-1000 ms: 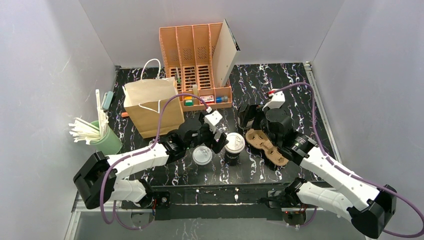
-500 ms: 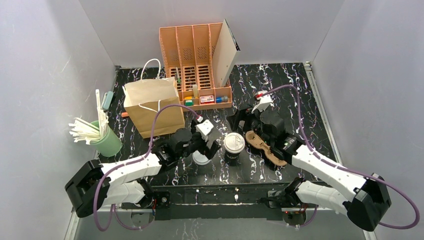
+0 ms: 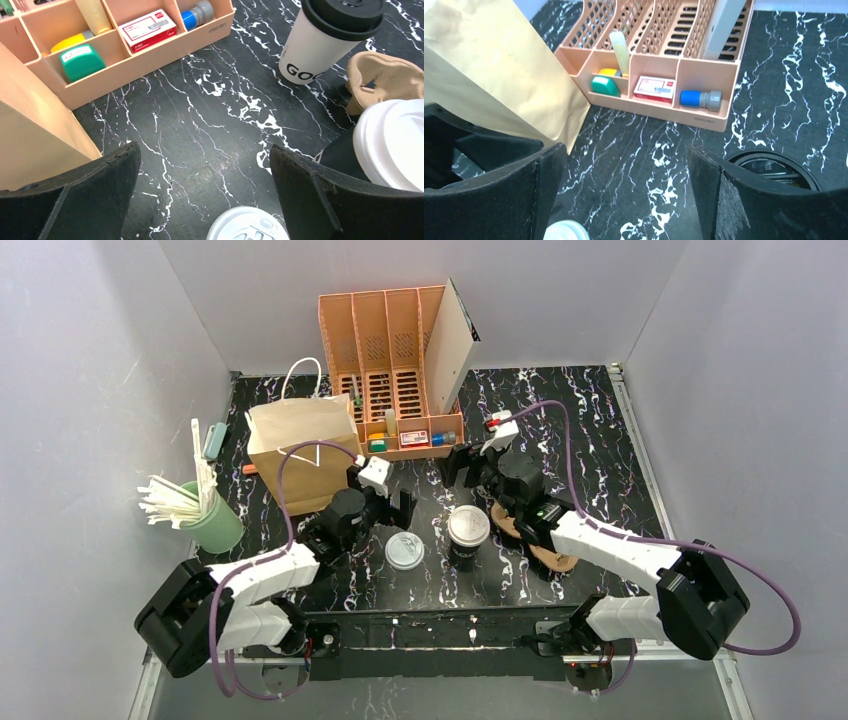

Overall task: Pack the takeout coffee
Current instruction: Close the cup lid on the coffee cup.

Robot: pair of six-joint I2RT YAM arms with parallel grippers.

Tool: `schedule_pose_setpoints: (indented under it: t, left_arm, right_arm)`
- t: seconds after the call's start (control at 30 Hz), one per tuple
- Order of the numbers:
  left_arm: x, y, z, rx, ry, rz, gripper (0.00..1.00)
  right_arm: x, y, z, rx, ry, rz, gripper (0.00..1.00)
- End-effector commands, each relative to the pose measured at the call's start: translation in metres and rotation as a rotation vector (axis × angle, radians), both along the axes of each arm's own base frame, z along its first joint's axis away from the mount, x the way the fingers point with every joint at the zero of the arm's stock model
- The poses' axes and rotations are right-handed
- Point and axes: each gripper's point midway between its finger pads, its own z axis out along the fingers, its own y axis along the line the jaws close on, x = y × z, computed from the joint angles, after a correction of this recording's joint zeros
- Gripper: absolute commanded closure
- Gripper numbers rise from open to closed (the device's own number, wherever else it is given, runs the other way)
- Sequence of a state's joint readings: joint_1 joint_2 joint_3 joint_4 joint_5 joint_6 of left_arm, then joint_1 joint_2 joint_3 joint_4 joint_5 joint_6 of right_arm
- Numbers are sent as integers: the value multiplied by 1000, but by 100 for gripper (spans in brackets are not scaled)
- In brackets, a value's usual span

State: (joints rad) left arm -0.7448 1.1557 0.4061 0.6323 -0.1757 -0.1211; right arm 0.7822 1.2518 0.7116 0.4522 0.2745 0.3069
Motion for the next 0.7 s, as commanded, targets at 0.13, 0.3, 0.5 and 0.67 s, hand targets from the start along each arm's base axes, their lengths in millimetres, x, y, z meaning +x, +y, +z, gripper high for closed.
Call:
schedule_pose_setpoints:
  t: [0.13, 0.3, 0.5, 0.67]
  left_arm:
    - [26, -21, 3, -43, 18, -11, 2]
    - [42, -21, -3, -69, 58, 22, 2]
    - [57, -30, -12, -87, 94, -10, 3]
    - [66, -45, -35, 19, 27, -116, 2]
  right_arm:
    - [18, -1, 45, 66, -50, -101, 2]
    - [-14, -13, 19, -112, 226, -55, 2]
    - [-81, -21, 15, -112, 333, 168, 2]
    - [-70, -33, 46, 6, 192, 84, 2]
